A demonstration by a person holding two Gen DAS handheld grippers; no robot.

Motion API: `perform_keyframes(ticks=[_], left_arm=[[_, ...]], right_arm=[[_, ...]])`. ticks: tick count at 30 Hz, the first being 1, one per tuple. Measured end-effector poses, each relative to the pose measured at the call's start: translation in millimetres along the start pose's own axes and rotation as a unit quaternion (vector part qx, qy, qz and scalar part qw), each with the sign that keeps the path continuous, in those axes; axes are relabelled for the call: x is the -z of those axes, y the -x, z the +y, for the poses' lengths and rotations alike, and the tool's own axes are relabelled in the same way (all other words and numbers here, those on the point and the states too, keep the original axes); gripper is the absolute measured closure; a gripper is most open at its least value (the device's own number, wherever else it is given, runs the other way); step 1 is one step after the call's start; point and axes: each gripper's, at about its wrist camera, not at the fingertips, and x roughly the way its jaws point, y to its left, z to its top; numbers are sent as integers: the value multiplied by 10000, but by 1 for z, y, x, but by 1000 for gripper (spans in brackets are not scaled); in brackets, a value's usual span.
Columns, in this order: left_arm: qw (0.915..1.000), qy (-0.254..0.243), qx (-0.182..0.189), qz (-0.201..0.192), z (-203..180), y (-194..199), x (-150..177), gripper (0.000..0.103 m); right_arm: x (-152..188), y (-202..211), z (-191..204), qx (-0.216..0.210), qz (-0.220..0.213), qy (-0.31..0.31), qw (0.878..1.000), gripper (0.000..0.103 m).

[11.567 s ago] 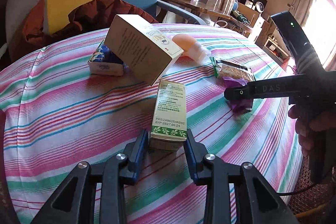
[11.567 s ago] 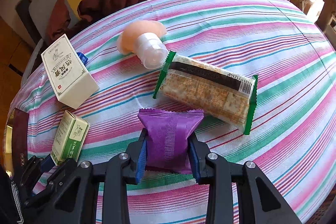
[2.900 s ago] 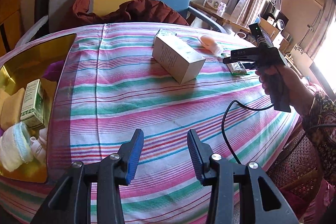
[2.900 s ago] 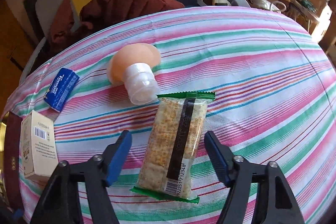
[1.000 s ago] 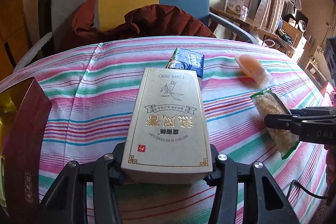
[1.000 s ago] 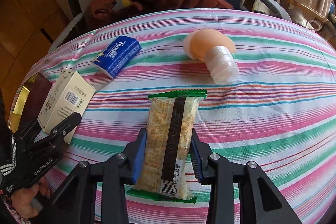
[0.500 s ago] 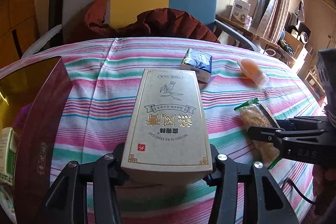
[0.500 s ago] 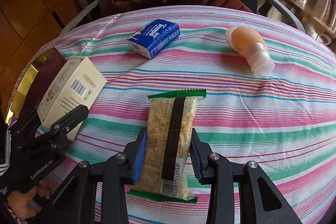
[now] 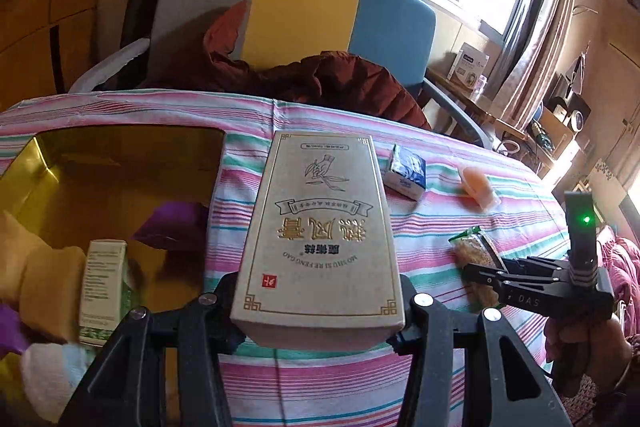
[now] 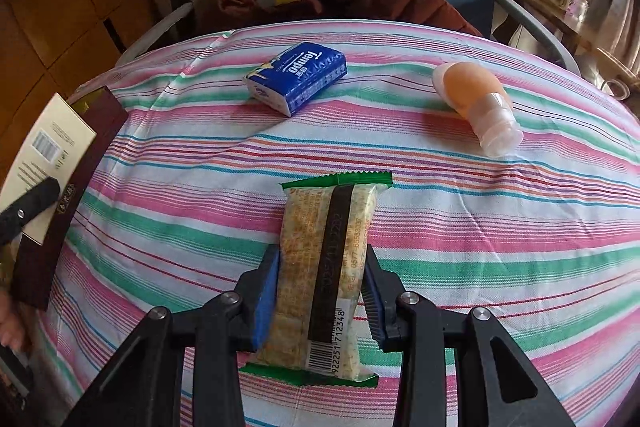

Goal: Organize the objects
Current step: 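Carry the cream box into the gold tray with the left tool while the right tool holds the crackers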

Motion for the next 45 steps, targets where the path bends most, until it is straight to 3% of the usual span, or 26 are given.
perform_keyframes(ticks=[9,17,22,32,36,39,45], left_arm=[[9972,513,-517,-160,89,31,-37,51],[9908,789,-1048,335,166,25,-65,51],[9862,991,-1189,581,206,13,-74,51],[9771,1043,-1583,969,245,-14,-66,50],[9704,1072,-1868,1097,252,-18,-61,43],[9719,1224,-1792,916,255,-6,-56,43],[9672,1901,-1680,77,256,41,-43,43]], right_arm=[[3,1,8,24,-71,138,9999,64],[5,2,9,65,-95,42,9999,64],[7,3,10,84,-101,-40,9999,64],[8,2,13,210,-128,-96,9997,64],[8,2,14,250,-119,-143,9995,64],[8,2,16,309,-103,-162,9993,64],[7,3,25,379,4,-204,9991,64]])
